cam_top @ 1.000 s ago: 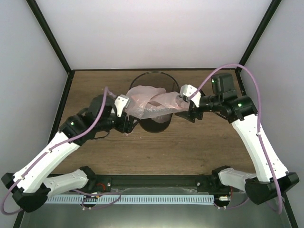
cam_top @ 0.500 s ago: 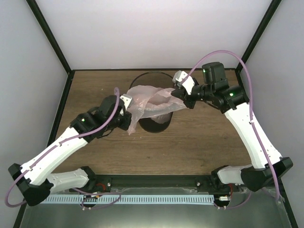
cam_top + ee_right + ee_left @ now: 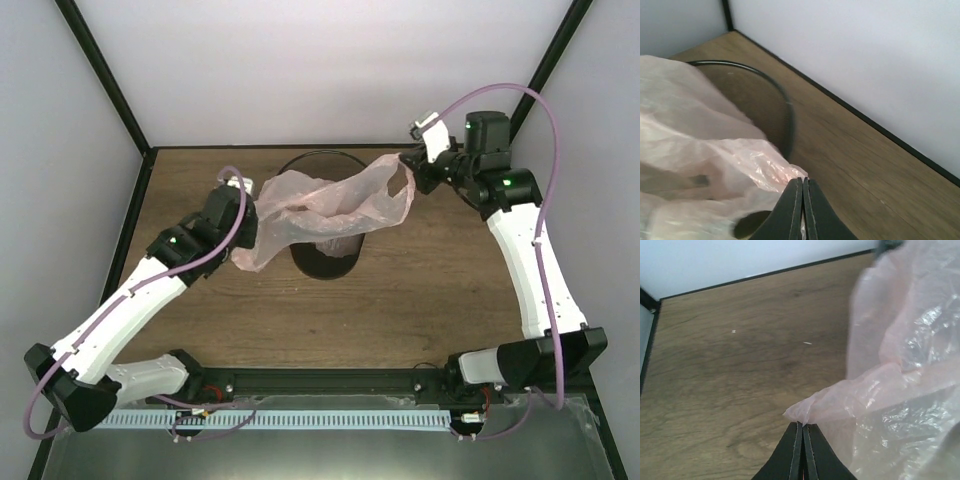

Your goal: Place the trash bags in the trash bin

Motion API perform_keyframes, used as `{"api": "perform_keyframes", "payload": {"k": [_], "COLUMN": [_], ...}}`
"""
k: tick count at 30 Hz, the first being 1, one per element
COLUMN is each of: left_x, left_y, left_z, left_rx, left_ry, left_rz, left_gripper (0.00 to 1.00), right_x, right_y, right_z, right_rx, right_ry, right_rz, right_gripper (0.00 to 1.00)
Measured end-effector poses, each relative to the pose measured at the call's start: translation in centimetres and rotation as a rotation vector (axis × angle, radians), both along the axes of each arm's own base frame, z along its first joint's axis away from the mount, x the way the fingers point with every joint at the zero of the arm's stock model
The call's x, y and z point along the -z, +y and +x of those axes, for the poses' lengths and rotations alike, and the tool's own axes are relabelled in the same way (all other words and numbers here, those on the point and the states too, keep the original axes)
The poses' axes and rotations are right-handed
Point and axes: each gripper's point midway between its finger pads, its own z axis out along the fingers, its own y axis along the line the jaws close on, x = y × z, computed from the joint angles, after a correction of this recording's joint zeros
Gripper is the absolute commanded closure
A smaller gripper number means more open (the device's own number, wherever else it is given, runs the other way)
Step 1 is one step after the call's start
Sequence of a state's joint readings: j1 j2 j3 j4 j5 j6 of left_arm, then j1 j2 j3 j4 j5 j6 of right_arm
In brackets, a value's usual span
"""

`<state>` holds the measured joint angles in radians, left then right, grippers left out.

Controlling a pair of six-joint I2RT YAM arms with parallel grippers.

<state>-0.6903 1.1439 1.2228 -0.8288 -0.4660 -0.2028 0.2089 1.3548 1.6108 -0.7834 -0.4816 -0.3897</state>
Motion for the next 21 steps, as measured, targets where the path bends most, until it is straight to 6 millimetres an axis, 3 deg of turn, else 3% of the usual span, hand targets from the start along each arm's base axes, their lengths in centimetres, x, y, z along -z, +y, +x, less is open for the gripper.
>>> {"api": "perform_keyframes", "payload": {"k": [4, 6, 8, 9, 10, 12, 13, 15, 17, 18, 21], "left_x": [0.3, 0.9, 1.7, 2.0, 2.2, 2.1, 1.7, 0.3, -1.5, -2.5, -4.9], "left_y": [2.4, 2.4, 1.6, 1.4, 1.2, 1.1, 1.2, 1.4, 1.7, 1.8, 1.8], "left_z": [1.7, 2.1, 2.0, 1.9, 1.8, 1.5, 1.2, 0.5, -0.5, -1.0, -2.7], "left_rx": [-0.089, -0.083, -0.048, -0.036, -0.026, -0.012, -0.006, 0.007, 0.020, 0.030, 0.084], "left_ry": [-0.004, 0.005, 0.027, 0.038, 0.048, 0.050, 0.043, 0.012, -0.030, -0.055, -0.112], "left_rz": [-0.010, -0.042, -0.068, -0.075, -0.084, -0.101, -0.114, -0.145, -0.186, -0.208, -0.277], "left_gripper": [0.96, 0.96, 0.96, 0.96, 0.91, 0.61, 0.49, 0.38, 0.33, 0.31, 0.28], "right_x": [0.9, 2.3, 4.1, 4.9, 5.5, 5.9, 5.7, 4.5, 1.8, 1.5, -1.8], "right_y": [-4.5, -6.3, -6.7, -6.7, -6.6, -6.3, -6.0, -5.5, -5.0, -5.0, -4.8], "right_z": [2.7, 3.6, 3.8, 3.7, 3.4, 2.5, 2.0, 0.5, -1.4, -1.6, -3.6], "right_rx": [0.153, 0.201, 0.201, 0.194, 0.183, 0.151, 0.123, 0.068, 0.013, 0.010, -0.035], "right_ry": [0.015, 0.052, 0.100, 0.120, 0.137, 0.153, 0.146, 0.112, 0.022, 0.013, -0.127], "right_rz": [0.026, 0.040, 0.047, 0.051, 0.054, 0.059, 0.055, 0.050, 0.032, 0.030, -0.020], "right_gripper": [0.99, 0.99, 0.99, 0.95, 0.84, 0.58, 0.48, 0.35, 0.29, 0.28, 0.26]}}
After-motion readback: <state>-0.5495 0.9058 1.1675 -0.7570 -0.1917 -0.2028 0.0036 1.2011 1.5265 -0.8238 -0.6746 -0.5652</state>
